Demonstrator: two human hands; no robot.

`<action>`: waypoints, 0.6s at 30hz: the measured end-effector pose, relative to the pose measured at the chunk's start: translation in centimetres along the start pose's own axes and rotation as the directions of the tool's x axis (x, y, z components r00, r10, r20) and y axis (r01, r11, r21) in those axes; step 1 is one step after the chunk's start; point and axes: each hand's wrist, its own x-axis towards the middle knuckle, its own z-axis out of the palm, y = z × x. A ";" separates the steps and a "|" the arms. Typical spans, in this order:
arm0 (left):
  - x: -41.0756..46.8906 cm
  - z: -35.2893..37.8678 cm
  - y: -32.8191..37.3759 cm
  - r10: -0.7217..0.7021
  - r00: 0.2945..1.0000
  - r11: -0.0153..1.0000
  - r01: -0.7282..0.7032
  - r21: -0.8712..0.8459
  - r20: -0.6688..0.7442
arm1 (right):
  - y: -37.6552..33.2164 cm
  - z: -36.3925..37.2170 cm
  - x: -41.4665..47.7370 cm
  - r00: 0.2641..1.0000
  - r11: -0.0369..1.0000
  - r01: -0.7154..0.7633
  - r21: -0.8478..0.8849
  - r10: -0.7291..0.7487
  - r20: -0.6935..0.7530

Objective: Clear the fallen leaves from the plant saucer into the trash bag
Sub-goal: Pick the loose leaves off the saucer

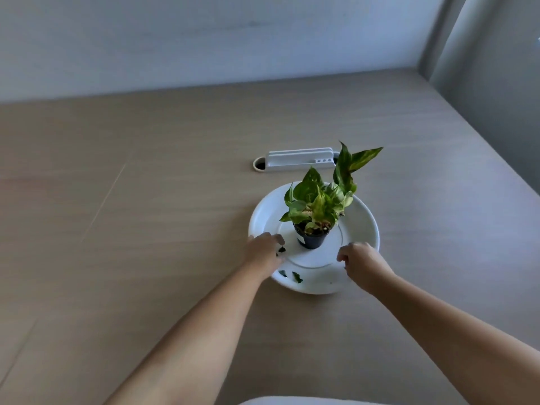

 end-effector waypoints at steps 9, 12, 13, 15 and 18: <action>1.9 1.8 -0.1 0.012 1.000 1.000 -0.012 -0.008 0.001 | 0.4 0.2 1.5 1.000 0.961 -0.022 -0.276 0.027 0.013; 1.9 2.0 0.2 0.034 0.999 0.999 -0.034 -0.029 -0.004 | 1.0 0.6 1.7 1.000 0.965 -0.006 -0.262 0.003 -0.012; 1.8 2.1 0.3 0.037 0.999 0.997 -0.037 -0.063 -0.001 | 1.1 0.7 1.7 1.000 0.965 0.005 -0.261 -0.010 -0.016; 1.6 1.9 0.2 0.028 1.000 0.983 -0.029 -0.181 -0.008 | 1.1 0.9 1.6 0.997 0.966 0.063 -0.251 -0.072 -0.025; 1.4 0.8 -0.2 -0.034 0.997 0.940 0.010 -0.341 -0.064 | 0.1 1.1 1.0 0.980 0.974 0.196 -0.110 -0.193 0.042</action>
